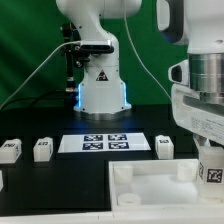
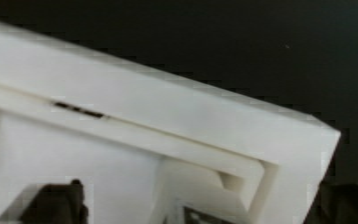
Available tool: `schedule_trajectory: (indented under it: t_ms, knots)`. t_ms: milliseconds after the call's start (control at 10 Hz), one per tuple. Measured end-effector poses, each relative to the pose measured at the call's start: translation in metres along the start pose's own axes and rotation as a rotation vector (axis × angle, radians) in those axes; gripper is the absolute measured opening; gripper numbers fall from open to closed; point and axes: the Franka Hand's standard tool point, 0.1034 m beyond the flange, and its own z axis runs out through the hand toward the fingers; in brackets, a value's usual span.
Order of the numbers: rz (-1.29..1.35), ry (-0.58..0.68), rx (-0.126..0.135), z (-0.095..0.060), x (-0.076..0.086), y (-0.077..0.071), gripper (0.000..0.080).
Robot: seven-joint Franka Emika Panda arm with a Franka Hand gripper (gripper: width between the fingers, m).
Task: Assemble one leg
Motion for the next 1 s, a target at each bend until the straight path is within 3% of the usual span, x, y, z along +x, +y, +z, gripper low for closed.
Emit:
schedule_trajectory:
  t_ms: [300, 600, 800, 1000]
  knots:
    - [-0.534, 0.004, 0.004, -0.0022, 0.0034, -0.0017, 0.0649]
    - [-0.782, 0.009, 0.010, -0.0022, 0.0026, -0.0035, 0.0622]
    - [-0.774, 0.007, -0.002, -0.0004, 0.0075, 0.0015, 0.0306]
    - [-0.772, 0.008, -0.003, -0.0002, 0.0090, 0.0023, 0.0297]
